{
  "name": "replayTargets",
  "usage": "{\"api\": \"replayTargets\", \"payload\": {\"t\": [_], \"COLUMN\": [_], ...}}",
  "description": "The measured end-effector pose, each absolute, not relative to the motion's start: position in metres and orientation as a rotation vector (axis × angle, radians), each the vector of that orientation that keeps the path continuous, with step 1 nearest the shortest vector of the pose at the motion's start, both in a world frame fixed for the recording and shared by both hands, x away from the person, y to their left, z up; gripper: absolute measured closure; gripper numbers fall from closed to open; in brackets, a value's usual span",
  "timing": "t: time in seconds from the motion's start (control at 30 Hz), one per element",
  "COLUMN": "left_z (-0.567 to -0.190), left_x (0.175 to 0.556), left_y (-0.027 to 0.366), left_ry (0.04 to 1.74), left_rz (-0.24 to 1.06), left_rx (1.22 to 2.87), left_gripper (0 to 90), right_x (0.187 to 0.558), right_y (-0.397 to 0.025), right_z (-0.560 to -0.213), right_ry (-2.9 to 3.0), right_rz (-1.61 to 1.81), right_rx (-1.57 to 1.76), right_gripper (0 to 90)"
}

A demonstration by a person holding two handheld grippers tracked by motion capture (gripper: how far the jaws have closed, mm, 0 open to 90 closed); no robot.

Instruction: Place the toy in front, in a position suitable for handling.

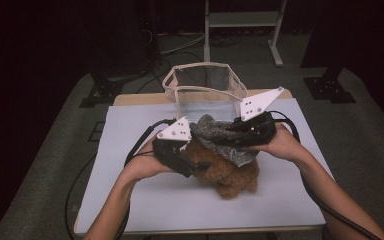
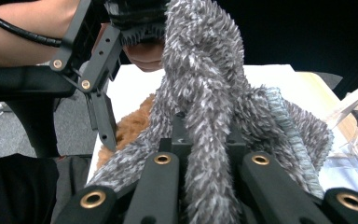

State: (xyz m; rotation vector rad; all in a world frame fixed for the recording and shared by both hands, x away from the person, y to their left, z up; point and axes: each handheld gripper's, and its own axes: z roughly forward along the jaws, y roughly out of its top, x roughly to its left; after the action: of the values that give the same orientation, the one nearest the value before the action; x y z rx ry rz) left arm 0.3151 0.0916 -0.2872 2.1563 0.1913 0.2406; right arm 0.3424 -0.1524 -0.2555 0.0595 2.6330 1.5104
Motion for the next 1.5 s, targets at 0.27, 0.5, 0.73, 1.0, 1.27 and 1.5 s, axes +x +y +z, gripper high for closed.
{"api": "replayTargets", "payload": {"t": [0.27,0.5,0.73,1.0,1.27,1.5], "left_z": [-0.296,-0.299,-0.299,-0.308,-0.335,-0.342], "left_x": [0.312,0.312,0.311,0.308,0.299,0.292], "left_y": [0.094,0.094,0.095,0.109,0.144,0.163], "left_ry": [0.187,0.197,0.192,0.212,0.308,0.336], "left_rz": [0.233,0.232,0.234,0.235,0.208,0.220], "left_rx": [2.178,2.169,2.190,2.190,2.137,2.127], "left_gripper": [23.9,23.0,21.5,22.8,21.7,21.2], "right_x": [0.342,0.342,0.347,0.348,0.367,0.367], "right_y": [-0.148,-0.171,-0.179,-0.166,-0.170,-0.160], "right_z": [-0.260,-0.262,-0.277,-0.286,-0.329,-0.342], "right_ry": [2.637,2.609,2.614,2.633,2.716,2.715], "right_rz": [1.495,1.489,1.533,1.555,1.443,1.504], "right_rx": [0.047,0.101,0.154,0.126,0.244,0.237], "right_gripper": [80.3,80.2,80.1,80.1,80.1,80.1]}}
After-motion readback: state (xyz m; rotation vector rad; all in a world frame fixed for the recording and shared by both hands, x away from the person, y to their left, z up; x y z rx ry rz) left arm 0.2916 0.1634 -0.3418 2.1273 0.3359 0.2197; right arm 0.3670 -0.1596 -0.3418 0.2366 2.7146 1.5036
